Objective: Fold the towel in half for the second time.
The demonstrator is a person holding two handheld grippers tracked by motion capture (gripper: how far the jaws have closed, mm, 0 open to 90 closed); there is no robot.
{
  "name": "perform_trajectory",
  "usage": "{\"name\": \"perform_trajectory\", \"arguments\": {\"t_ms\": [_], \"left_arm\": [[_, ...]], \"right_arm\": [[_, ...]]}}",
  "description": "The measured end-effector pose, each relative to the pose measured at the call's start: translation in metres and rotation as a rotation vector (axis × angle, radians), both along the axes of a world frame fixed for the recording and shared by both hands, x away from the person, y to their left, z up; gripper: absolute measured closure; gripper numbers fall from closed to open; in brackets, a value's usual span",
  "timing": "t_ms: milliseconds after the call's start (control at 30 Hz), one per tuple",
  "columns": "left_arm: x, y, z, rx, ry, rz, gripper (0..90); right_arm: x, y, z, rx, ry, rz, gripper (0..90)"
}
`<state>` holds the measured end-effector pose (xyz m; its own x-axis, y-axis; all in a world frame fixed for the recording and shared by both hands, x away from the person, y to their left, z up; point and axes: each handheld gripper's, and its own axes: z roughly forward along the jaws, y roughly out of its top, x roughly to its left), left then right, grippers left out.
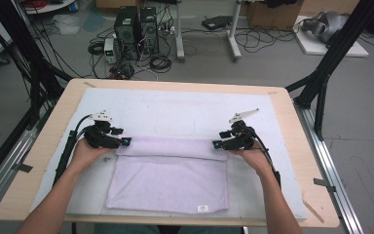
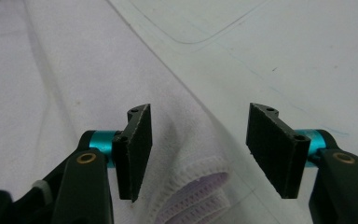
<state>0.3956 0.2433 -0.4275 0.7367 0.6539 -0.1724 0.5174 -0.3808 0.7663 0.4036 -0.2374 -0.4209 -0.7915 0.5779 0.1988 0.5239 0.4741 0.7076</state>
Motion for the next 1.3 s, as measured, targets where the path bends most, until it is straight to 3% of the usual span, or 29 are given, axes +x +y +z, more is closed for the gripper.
{"name": "perform_trajectory", "arguments": {"t_ms": [233,333,500,700,800,867,900,1000,1033,1133,1300], "left_arm": [[-0.001,0.000,-0.001,-0.032,0.014,-0.057,66.6],[-0.004,0.002,0.003,-0.050,-0.003,-0.071,79.8],[-0.016,0.004,0.012,-0.075,-0.059,-0.091,82.7],[-0.036,0.011,0.025,-0.104,-0.109,-0.101,82.9],[-0.058,0.012,0.035,-0.095,-0.156,-0.131,83.1],[-0.077,0.014,0.037,-0.065,-0.172,-0.157,82.7],[-0.087,0.015,0.036,-0.050,-0.176,-0.163,80.8],[-0.111,0.021,0.030,-0.026,-0.174,-0.155,60.5],[-0.113,0.023,0.029,-0.033,-0.167,-0.145,52.5],[-0.115,0.025,0.030,-0.038,-0.161,-0.130,46.8],[-0.111,0.016,0.028,-0.037,-0.157,-0.155,48.2]], "right_arm": [[-0.004,0.001,-0.002,0.014,0.002,0.060,68.1],[-0.006,0.001,0.000,0.024,0.005,0.081,76.5],[-0.016,0.000,0.009,0.043,-0.019,0.108,82.8],[-0.034,-0.007,0.024,0.076,-0.071,0.119,83.3],[-0.055,-0.011,0.034,0.091,-0.115,0.159,84.0],[-0.069,-0.013,0.038,0.094,-0.138,0.194,83.9],[-0.078,-0.015,0.039,0.111,-0.136,0.211,83.1],[-0.103,-0.022,0.035,0.154,-0.133,0.259,73.8],[-0.109,-0.025,0.033,0.157,-0.140,0.247,71.5],[-0.112,-0.027,0.029,0.149,-0.139,0.226,68.6],[-0.107,-0.018,0.029,0.173,-0.143,0.231,64.1]]}}
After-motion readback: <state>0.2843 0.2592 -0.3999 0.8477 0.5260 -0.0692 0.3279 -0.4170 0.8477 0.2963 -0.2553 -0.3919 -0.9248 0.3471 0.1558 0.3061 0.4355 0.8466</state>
